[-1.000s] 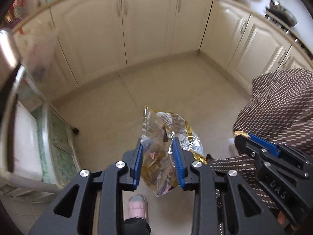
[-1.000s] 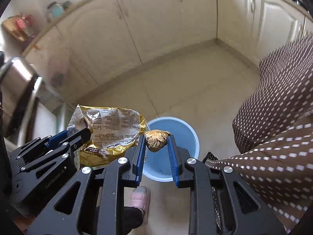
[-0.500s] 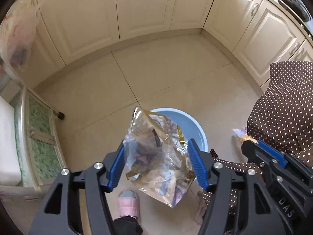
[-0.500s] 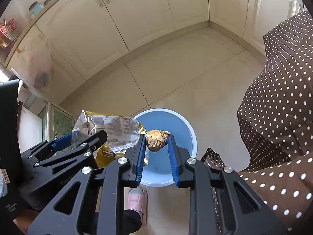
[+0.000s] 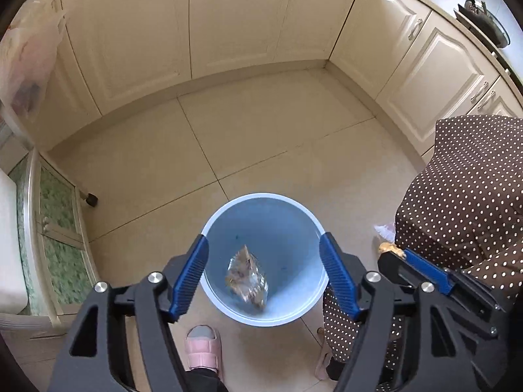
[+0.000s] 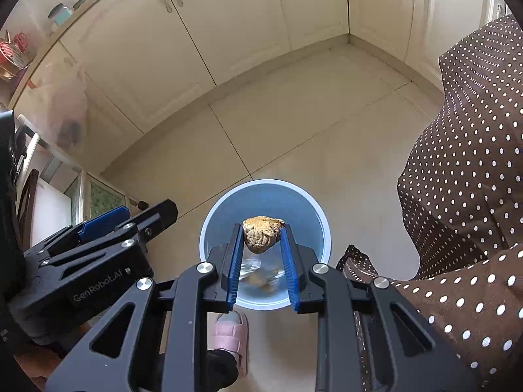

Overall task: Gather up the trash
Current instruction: 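Carry both bags over the blue bin and open both tools to drop them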

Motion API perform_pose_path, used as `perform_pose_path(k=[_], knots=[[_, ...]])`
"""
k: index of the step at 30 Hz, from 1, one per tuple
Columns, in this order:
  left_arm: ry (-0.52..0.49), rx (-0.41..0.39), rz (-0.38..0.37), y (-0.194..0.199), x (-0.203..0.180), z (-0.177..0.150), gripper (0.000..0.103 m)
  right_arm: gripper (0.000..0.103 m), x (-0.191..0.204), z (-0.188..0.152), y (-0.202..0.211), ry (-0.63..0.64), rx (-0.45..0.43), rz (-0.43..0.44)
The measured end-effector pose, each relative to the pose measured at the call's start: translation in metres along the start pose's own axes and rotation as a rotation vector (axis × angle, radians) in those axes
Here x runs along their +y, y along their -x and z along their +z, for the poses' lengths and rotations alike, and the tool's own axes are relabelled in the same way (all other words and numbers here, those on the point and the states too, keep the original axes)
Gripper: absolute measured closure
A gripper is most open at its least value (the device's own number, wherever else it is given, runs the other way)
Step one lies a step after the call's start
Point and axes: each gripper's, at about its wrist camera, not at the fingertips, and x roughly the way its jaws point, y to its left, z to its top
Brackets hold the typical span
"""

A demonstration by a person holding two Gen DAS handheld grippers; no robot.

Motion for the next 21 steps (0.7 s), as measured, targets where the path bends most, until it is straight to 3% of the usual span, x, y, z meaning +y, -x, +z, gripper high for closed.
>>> perform_pose_path(k=[12,15,21], knots=[[0.034,-0.017,0.024,0.023,0.021,-0.001,0.034,0.079,0.012,0.007,0.003,0.007,-0.02,0.035],[0.03,-0.04,0.021,0.038,0.022,0.001,0.034,0.067,0.018,0.013,0.014,0.002,-0.059,0.028],[0.053,-0.115,-0.009,0.081,0.02,0.008,0.034,0.063,0.03,0.022,0.06,0.032,-0.149,0.01]])
